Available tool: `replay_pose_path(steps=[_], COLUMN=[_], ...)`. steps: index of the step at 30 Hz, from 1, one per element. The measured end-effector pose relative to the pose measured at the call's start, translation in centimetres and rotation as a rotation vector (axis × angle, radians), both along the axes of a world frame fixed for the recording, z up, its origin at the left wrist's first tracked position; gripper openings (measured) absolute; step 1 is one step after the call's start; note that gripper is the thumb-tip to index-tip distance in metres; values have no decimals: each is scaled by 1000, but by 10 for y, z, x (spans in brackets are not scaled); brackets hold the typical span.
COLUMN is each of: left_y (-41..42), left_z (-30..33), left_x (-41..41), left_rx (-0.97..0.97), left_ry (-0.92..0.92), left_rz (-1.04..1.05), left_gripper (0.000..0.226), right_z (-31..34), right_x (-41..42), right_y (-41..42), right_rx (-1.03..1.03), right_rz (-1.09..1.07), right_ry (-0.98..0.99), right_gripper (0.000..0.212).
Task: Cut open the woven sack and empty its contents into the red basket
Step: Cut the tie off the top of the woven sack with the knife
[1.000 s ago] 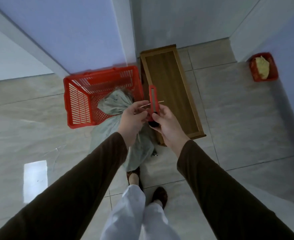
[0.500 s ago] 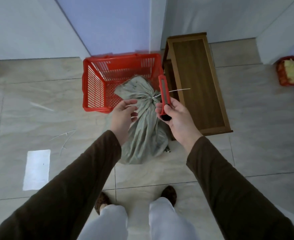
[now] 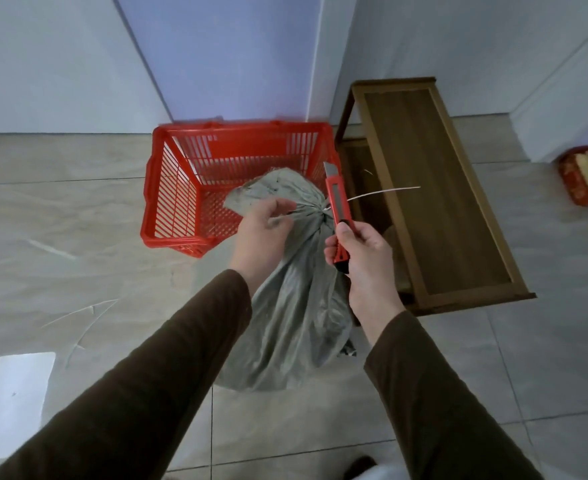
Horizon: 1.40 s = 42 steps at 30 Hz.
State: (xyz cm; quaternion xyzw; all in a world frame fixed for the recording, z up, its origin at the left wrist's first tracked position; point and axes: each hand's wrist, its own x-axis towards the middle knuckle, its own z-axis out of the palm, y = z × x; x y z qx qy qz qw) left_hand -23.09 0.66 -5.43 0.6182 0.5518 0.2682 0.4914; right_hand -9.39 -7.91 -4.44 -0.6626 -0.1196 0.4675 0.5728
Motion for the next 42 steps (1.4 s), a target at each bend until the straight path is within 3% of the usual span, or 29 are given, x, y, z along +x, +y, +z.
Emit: replay_pose_path(steps=[3,6,9,12,14,18,23,25,29,33,36,39,42], left_y=[13,21,29,30,26,16,7,5,11,25,29,29,26], left_z=[-21,-35,-43,-45,-48,-58,-54,-55,-53,-55,-59,-60,-59], left_x=[7,9,3,-10,-19,-34,-31,-30,-30,-35,-42,-47,-49], left_rx=[96,69,-21,-288,-474,-385,-394,-385,-287,-165,-156,-83,34], left_ry=[193,353,370,142,-115,-590,-931,-989,-930,-816,-766,-620,-411], left_rz=[-122,-187,-194,-134,-76,92,238,280,305,387,417,449,329], left_gripper=[29,39,47,52,45,23,35,30,31,43,49,59,39], right_z=[-23,-43,-57,-63,-62,-61,-60,-58,-56,-54,-52,-48,-49], right_x=[4,4,1,-13,-29,-57,-76,-75,-69,-60,-65,-73,-69], right_y=[5,13,21,33,44,64,70,71,66,59,56,56,60], right_rx=[15,36,54,81,132,275,284,272,234,273,346,432,446], right_rz=[-26,-54,-105,-75,-30,6,14,-25,-134,-300,-294,-148,86], right_ry=[-45,-95,-154,25,161,329,424,493,562,474,467,227,-175], right_gripper=[12,11,11,14,15,13,12,13,37,14,7,5,13])
